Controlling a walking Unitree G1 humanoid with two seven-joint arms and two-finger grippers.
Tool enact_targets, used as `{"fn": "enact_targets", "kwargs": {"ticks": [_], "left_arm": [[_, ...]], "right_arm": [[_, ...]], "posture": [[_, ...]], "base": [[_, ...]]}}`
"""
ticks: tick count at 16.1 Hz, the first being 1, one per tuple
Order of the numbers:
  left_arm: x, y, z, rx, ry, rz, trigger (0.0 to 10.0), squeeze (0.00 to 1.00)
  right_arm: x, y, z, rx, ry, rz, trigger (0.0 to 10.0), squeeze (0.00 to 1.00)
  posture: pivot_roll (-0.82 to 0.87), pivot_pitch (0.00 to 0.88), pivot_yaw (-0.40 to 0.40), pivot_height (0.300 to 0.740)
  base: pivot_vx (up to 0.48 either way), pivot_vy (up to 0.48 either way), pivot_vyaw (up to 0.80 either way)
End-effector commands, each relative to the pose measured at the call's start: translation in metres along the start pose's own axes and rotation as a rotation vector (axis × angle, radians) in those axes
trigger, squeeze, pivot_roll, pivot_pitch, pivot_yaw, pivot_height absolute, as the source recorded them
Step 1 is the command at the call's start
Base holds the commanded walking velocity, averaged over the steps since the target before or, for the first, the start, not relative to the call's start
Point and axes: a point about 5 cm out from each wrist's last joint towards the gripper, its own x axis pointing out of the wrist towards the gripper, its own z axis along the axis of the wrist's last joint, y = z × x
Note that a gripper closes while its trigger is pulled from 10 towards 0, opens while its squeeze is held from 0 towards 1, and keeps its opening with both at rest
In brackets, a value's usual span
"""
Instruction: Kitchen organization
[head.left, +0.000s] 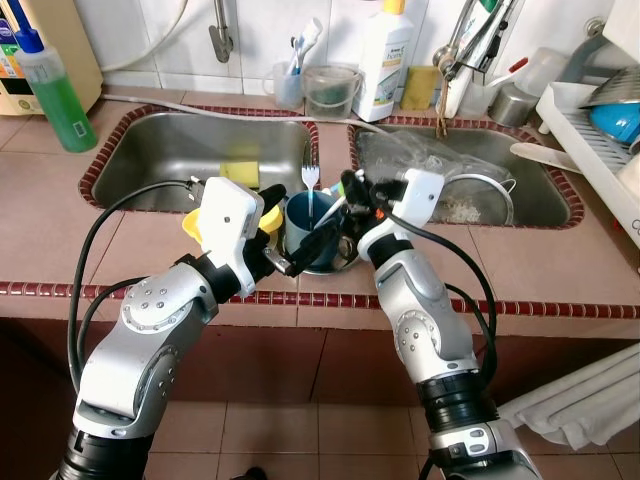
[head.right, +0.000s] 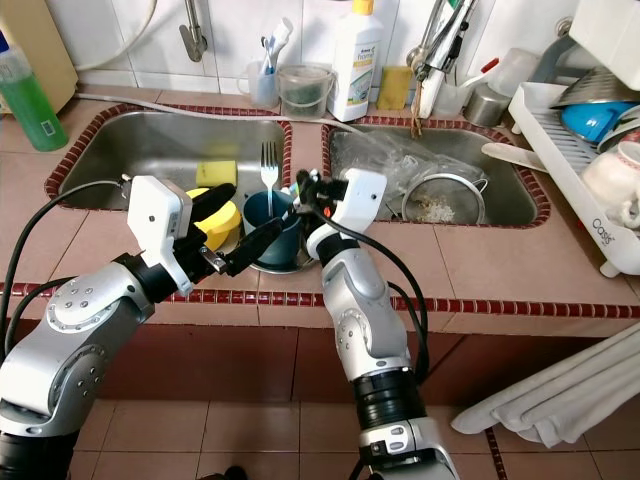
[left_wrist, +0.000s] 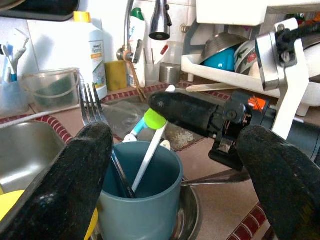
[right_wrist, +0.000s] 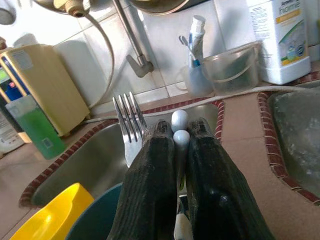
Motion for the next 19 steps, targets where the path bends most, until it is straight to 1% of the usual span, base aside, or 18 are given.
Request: {"fn": "enact_targets", "kwargs": {"ticks": [1, 5, 6, 7, 11, 12, 15, 19], "left_arm": [[0.001, -0.002, 0.003, 0.015, -0.01, -0.01, 10.0, 0.0], [0.002, -0.002, 0.003, 0.017, -0.012, -0.014, 10.0, 0.0], [0.003, -0.002, 0.003, 0.02, -0.014, -0.016, 10.0, 0.0], [0.003, -0.002, 0.003, 0.019, -0.015, -0.017, 10.0, 0.0], [0.006, -0.002, 0.003, 0.023, -0.017, -0.03, 10.0, 0.0], [0.006, -0.002, 0.003, 0.023, -0.017, -0.031, 10.0, 0.0], [0.008, -0.004, 0.003, 0.021, -0.023, -0.039, 10.0, 0.0], [0.01, -0.003, 0.002, 0.019, -0.026, -0.044, 10.0, 0.0]], "right_arm": [[0.013, 0.037, 0.018, 0.061, -0.075, 0.087, 10.0, 0.0], [0.015, 0.047, 0.034, 0.061, -0.121, 0.114, 10.0, 0.0], [0.016, 0.051, 0.041, 0.061, -0.141, 0.128, 10.0, 0.0], [0.017, 0.052, 0.043, 0.062, -0.146, 0.132, 10.0, 0.0], [0.02, 0.066, 0.065, 0.061, -0.194, 0.166, 10.0, 0.0], [0.02, 0.066, 0.066, 0.061, -0.195, 0.166, 10.0, 0.0], [0.018, 0.072, 0.078, 0.053, -0.221, 0.177, 10.0, 0.0], [0.014, 0.072, 0.088, 0.046, -0.236, 0.169, 10.0, 0.0]], "posture": [[-0.05, 0.108, -0.044, 0.74], [-0.05, 0.101, -0.042, 0.74], [-0.05, 0.095, -0.04, 0.74], [-0.05, 0.091, -0.039, 0.74], [-0.06, 0.078, -0.038, 0.74], [-0.06, 0.078, -0.038, 0.74], [-0.06, 0.065, -0.038, 0.74], [-0.07, 0.051, -0.037, 0.74]], "base": [[0.0, 0.0, 0.0], [0.0, 0.0, 0.0], [0.0, 0.0, 0.0], [0.0, 0.0, 0.0], [0.0, 0.0, 0.0], [0.0, 0.0, 0.0], [0.0, 0.0, 0.0], [0.0, 0.0, 0.0]]}}
